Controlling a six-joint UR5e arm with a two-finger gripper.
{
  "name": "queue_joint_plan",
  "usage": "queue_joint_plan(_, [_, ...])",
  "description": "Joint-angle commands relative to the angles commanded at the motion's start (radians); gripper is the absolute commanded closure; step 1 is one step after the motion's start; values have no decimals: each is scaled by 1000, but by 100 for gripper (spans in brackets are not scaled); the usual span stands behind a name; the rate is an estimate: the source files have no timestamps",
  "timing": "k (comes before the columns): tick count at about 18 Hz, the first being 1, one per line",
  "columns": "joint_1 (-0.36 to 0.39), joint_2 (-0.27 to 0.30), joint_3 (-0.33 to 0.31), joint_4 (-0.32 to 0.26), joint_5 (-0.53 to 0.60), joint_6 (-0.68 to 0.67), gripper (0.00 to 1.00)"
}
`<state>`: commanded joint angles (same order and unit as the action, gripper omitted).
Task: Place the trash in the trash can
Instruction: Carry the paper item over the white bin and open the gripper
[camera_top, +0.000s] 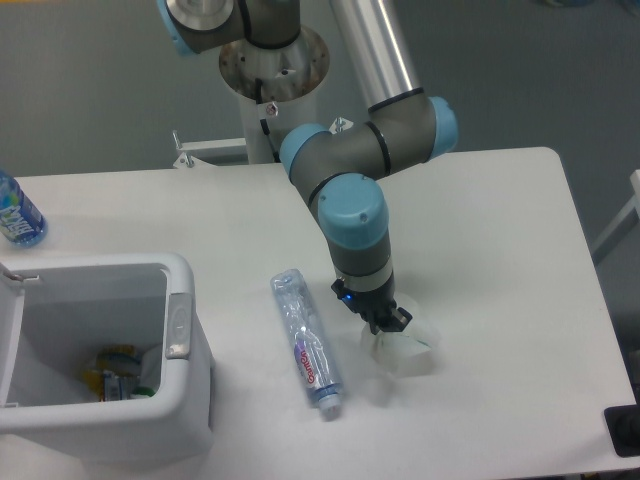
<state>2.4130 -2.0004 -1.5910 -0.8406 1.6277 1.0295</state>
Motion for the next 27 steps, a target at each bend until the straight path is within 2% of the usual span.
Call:
queue_joint_plan(3, [12, 28, 78, 0, -92, -130, 100])
queue_joint_plan(6, [5, 93, 137, 0, -183, -465, 100])
queue_joint_plan(8, [-8, 146, 154, 2, -233, -662, 100])
queue_joint_plan(11, [-18, 202, 192, 2, -330, -878, 100])
queue_joint_plan(13, [-43, 219, 227, 2, -405, -995, 100])
queue_joint_plan(18, [-164, 247, 227, 0, -425, -1069, 100])
queue_joint_plan(23, [-288, 238, 169, 2, -422, -1066, 100])
queue_joint_plan(24, [-307, 242, 154, 2, -422, -1062, 89])
queue_joint_plan(26, [-318, 247, 138, 5, -422, -1050, 28])
queue_joint_plan(27, [-318, 245, 147, 3, -419, -1059, 0])
